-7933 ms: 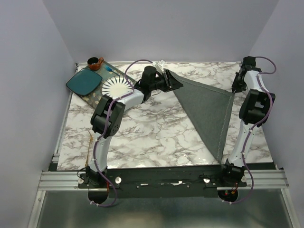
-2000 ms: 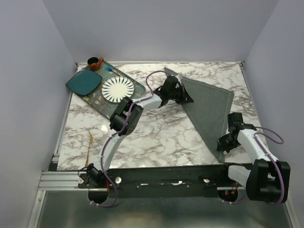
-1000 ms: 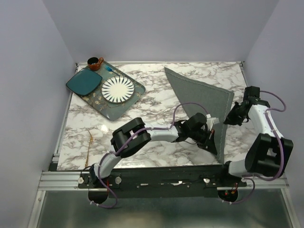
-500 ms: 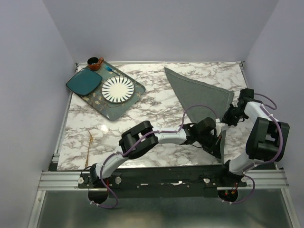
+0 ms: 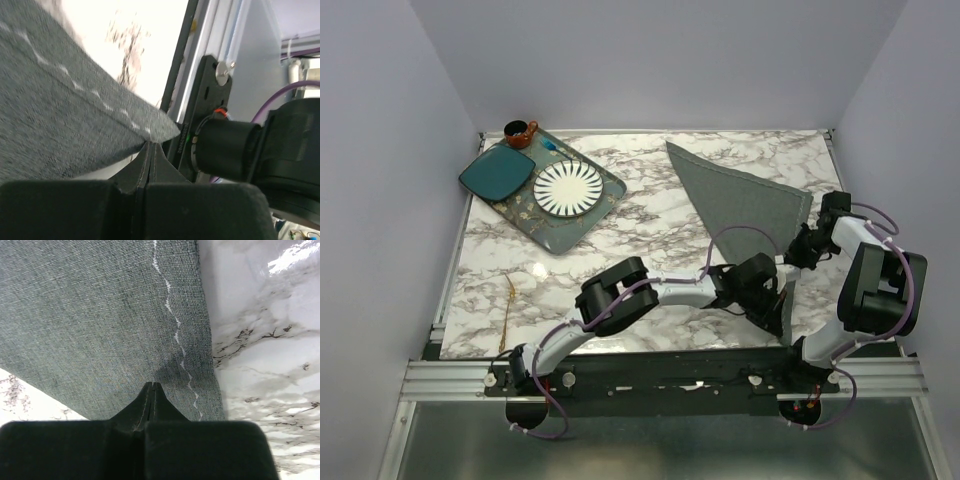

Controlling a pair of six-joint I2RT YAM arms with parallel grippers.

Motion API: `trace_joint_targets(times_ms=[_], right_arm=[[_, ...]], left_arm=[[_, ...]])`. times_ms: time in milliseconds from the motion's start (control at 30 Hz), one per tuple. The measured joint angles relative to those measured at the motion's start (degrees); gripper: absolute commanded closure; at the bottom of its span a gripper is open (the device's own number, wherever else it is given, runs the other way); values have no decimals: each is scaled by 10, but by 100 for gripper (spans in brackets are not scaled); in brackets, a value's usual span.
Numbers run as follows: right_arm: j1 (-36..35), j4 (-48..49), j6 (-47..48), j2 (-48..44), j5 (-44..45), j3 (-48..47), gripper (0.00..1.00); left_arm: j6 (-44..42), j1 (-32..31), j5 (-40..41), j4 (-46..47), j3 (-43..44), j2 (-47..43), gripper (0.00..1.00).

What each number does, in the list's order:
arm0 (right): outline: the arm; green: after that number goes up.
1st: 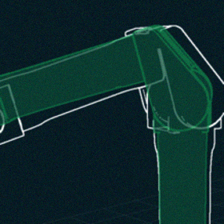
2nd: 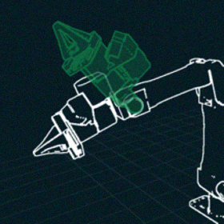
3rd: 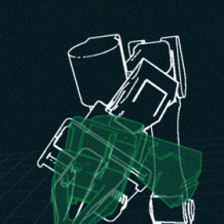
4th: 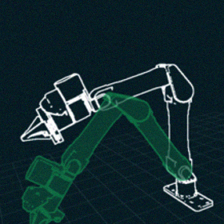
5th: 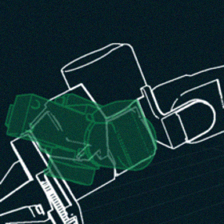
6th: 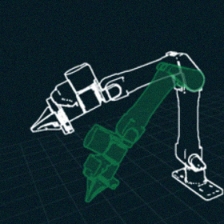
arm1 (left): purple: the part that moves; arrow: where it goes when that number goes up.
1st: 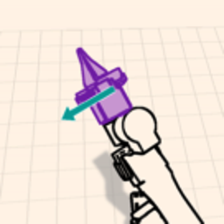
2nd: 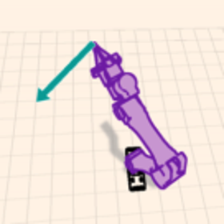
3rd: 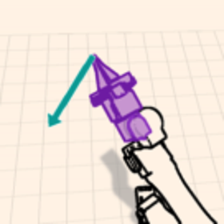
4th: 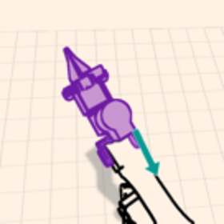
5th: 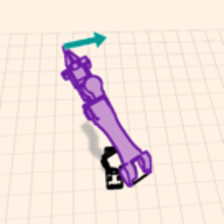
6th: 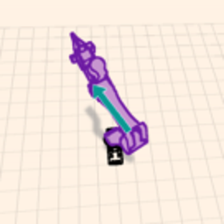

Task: Fold the napkin, place the utensils inside, and roll it up
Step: Fold the napkin

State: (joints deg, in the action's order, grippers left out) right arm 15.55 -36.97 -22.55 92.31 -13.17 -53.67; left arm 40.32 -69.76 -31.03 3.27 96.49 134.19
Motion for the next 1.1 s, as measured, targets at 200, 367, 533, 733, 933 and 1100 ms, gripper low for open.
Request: trace_joint_targets(times_ms=[200, 367, 533, 733, 933, 1100], right_arm=[[0, 1, 0, 4, 0, 4, 99], [0, 5, 0, 6, 0, 4, 99], [0, 5, 0, 6, 0, 4, 99], [0, 5, 1, 7, 0, 4, 99], [0, 5, 1, 12, 0, 4, 99], [0, 5, 1, 17, -3, 4, 99]], left_arm=[[1, -12, 5, 19, -43, 0, 100], [-17, -16, 20, -3, -36, -9, 100], [-19, -16, 21, -22, -4, -11, 100], [-11, -15, 20, -21, 43, -7, 100], [1, -13, 19, -3, 43, 8, 100], [11, -12, 17, 7, -16, 10, 100]])
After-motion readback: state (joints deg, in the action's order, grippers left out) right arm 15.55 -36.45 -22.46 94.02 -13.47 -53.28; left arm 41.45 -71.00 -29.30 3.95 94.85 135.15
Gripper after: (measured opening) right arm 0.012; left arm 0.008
